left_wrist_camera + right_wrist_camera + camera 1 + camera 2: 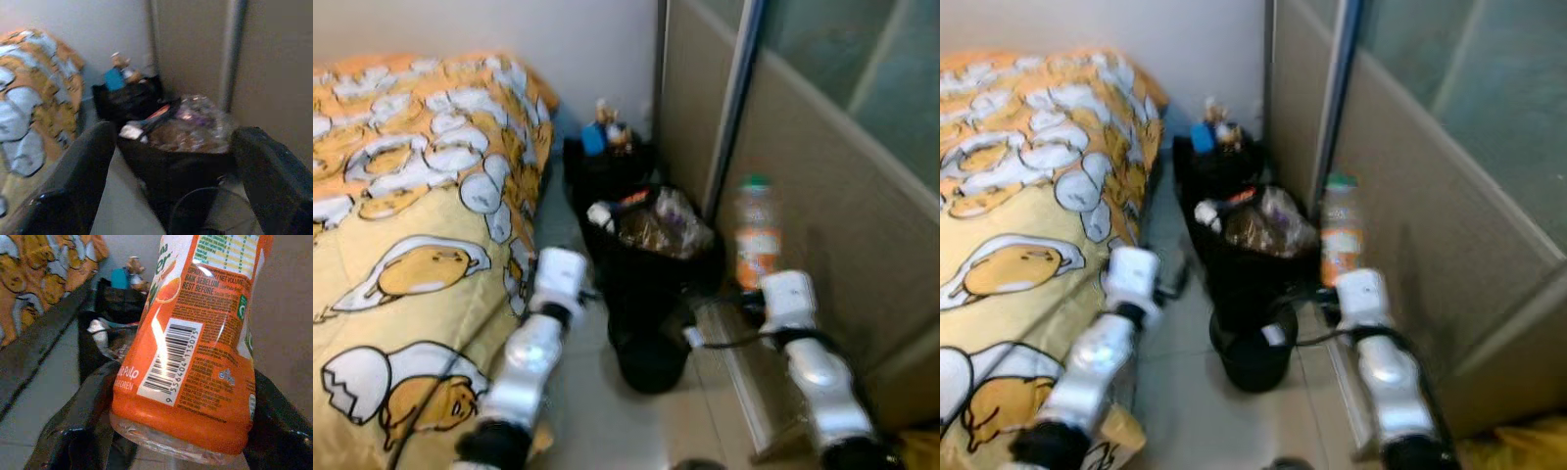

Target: Clean up the room

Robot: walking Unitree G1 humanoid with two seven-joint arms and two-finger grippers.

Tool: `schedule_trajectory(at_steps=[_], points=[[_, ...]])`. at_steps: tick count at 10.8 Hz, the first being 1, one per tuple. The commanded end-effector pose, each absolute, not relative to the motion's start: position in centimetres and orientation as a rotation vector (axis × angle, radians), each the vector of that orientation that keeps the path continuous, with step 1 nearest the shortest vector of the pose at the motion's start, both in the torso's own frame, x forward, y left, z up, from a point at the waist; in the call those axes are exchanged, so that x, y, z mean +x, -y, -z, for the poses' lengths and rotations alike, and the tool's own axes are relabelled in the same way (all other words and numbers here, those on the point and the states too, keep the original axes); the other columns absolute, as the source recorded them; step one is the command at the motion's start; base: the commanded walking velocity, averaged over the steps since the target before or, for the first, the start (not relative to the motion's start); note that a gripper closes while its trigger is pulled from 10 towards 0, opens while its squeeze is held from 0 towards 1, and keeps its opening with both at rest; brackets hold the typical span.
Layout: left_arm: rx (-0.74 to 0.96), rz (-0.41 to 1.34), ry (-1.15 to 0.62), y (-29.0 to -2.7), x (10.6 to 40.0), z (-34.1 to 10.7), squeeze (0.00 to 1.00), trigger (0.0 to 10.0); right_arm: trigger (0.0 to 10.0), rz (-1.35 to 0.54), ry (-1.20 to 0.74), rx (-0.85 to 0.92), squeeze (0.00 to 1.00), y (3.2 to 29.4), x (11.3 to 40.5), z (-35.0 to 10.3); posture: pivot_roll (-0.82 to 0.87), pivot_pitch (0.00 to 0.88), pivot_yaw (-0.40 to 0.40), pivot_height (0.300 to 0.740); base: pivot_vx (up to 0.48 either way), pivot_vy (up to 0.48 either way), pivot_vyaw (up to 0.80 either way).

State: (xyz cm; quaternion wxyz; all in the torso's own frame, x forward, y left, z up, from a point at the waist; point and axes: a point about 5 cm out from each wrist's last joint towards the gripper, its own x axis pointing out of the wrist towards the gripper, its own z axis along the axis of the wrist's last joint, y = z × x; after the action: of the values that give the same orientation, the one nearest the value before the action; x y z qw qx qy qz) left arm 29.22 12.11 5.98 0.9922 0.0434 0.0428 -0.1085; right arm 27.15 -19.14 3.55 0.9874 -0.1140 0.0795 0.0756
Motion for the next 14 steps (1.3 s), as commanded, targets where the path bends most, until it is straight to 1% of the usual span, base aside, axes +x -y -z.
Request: schedule_trajectory(at_steps=[1,3,5,6,8,10,12,14], points=[[0.085,0.214,-0.092,-12.2,29.4,-5.9,0.00,10.0,0.0,-0.148,-0.129,-0.226,0.00,19.2,27.3,-4.1,-0.23,0.000,0.065,0.736,0.000,0.439,0.00],[0.106,0.198,-0.091,-12.4,30.3,-6.2,0.00,10.0,0.0,-0.150,-0.128,-0.224,0.00,19.0,27.3,-4.0,-0.23,0.000,0.066,0.736,0.000,0.450,0.00],[0.129,0.232,-0.091,-11.9,30.5,-6.3,0.00,10.0,0.0,-0.159,-0.144,-0.223,0.00,18.8,27.5,-3.8,-0.24,0.000,0.068,0.736,0.356,0.313,-0.79],[0.153,0.252,-0.100,-11.3,30.6,-6.0,0.00,10.0,0.0,-0.156,-0.146,-0.232,0.00,18.9,27.5,-3.8,-0.24,0.000,0.068,0.736,0.000,0.000,-0.79],[0.118,0.259,-0.107,-10.6,30.4,-5.9,0.00,10.0,0.0,-0.156,-0.152,-0.237,0.00,18.9,27.4,-3.6,-0.24,0.000,0.070,0.736,0.000,0.000,-0.79],[0.083,0.253,-0.109,-10.0,30.4,-5.9,0.00,10.0,0.0,-0.155,-0.147,-0.235,0.00,18.8,27.4,-3.5,-0.24,0.000,0.074,0.736,0.454,0.000,0.00],[0.104,0.287,-0.108,-9.2,30.6,-6.0,0.00,10.0,0.0,-0.156,-0.147,-0.235,0.00,18.7,27.4,-3.5,-0.24,0.000,0.077,0.736,0.459,0.000,0.00],[0.066,0.287,-0.100,-8.9,30.7,-6.2,0.00,10.0,0.0,-0.153,-0.147,-0.239,0.00,18.8,27.4,-3.4,-0.25,0.000,0.077,0.736,0.463,0.000,0.00]])
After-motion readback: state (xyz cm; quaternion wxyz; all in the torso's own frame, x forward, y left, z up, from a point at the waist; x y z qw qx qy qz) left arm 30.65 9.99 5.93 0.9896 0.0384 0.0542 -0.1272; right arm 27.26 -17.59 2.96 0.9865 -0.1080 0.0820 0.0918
